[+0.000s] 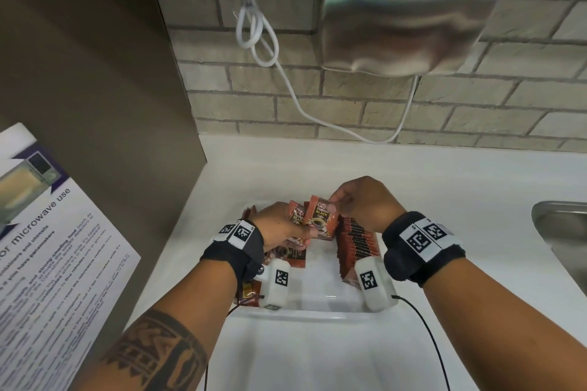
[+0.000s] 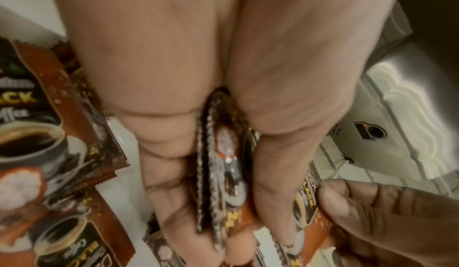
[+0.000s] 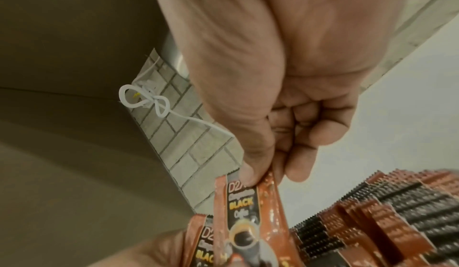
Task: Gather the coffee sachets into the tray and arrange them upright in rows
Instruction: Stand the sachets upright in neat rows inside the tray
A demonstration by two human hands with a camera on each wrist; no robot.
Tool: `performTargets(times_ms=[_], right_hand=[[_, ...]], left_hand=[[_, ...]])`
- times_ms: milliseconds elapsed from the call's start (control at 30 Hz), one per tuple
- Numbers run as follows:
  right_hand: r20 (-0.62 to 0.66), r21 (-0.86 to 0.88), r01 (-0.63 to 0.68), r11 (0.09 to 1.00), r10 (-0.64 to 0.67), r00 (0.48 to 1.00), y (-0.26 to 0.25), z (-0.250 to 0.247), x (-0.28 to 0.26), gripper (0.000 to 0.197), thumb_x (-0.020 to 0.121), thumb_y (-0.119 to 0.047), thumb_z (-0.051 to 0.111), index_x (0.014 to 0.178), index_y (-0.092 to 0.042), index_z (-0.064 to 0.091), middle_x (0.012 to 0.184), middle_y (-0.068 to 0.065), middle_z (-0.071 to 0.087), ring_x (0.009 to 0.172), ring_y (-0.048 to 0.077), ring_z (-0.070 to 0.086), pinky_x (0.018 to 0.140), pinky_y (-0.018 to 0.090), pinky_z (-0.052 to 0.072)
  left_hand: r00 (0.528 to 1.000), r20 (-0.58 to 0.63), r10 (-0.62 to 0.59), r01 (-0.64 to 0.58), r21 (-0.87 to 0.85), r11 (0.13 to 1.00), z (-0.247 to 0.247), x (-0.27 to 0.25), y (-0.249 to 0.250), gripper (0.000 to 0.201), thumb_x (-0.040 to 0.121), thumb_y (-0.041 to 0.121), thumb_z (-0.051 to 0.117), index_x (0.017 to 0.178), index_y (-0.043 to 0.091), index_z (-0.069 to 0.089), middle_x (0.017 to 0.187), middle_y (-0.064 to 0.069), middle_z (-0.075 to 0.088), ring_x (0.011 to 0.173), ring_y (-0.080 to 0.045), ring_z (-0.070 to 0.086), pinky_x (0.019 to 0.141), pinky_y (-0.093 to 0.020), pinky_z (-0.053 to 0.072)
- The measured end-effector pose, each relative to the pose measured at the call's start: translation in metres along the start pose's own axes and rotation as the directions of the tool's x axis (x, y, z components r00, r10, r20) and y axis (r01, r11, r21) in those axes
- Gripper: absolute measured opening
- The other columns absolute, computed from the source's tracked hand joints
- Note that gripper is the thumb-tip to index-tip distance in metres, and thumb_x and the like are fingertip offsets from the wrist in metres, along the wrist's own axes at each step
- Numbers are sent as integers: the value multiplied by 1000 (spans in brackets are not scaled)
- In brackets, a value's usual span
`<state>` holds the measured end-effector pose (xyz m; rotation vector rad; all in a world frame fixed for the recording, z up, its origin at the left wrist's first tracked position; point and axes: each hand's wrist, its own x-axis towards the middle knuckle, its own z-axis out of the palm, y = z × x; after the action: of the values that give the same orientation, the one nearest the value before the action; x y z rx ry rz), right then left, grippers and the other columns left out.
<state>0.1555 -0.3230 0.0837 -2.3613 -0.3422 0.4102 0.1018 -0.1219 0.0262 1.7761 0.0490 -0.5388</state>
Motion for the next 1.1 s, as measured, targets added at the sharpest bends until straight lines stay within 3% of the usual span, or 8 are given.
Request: performTargets(times_ms=[133,233,300,467,600,733,1000,1100], right_hand=[[-53,-61,3,998,-7,999,-1,0,1,5,89,-24,74,85,-24,75,82,-12,69,79,3,60,64,15,40],[-62,-150,-17,989,8,998,0,5,1,13,91,-20,68,85,-22,79,86,-9,71,87,11,64,75,22,46],[-40,-212,-53,976,46,998,2,11,4,25,91,-14,61,79,-25,79,86,-8,72,88,15,66,78,28,52],[0,-337,-96,937,102,995,10,28,15,37,82,-12,57,56,-36,70,81,-12,74,81,13,68,80,33,59],[8,-353,-88,931,98,995,15,36,20,37,78,-15,58,49,-37,65,77,-16,73,78,10,68,79,31,58],[25,-342,-82,936,96,995,16,38,24,35,75,-14,60,48,-34,67,74,-18,73,78,8,67,80,33,58],[15,-298,-79,951,87,996,17,37,25,26,73,-12,70,58,-33,69,73,-16,70,77,8,66,78,31,58],[6,-296,-77,952,83,997,17,36,24,25,75,-11,71,62,-32,68,75,-15,67,80,10,65,77,30,56]], left_hand=[[990,-72,-124,135,163,977,-4,1,6,35,80,33,83,102,8,74,95,-10,77,87,-28,72,91,-49,58],[959,-122,-255,276,591,758,-3,0,14,32,85,43,75,82,11,72,83,-2,73,79,-20,68,77,-32,53],[949,-99,-298,285,671,684,1,3,16,27,87,41,72,76,17,70,79,0,72,69,-13,63,72,-27,51],[955,27,-296,231,558,797,20,18,11,32,91,37,70,107,9,74,85,-2,73,71,-17,65,78,-31,56],[951,104,-291,184,564,805,28,27,7,37,93,39,67,87,3,74,82,-7,75,72,-19,64,98,-44,54],[950,128,-284,155,598,786,28,34,3,48,95,43,63,97,-5,72,81,-8,72,70,-18,61,100,-45,51],[950,128,-286,157,597,786,26,35,4,41,96,40,62,90,2,74,75,-3,71,72,-18,64,99,-41,51],[949,118,-293,175,576,798,27,35,5,40,98,36,62,94,-2,73,70,1,69,63,-14,63,85,-31,54]])
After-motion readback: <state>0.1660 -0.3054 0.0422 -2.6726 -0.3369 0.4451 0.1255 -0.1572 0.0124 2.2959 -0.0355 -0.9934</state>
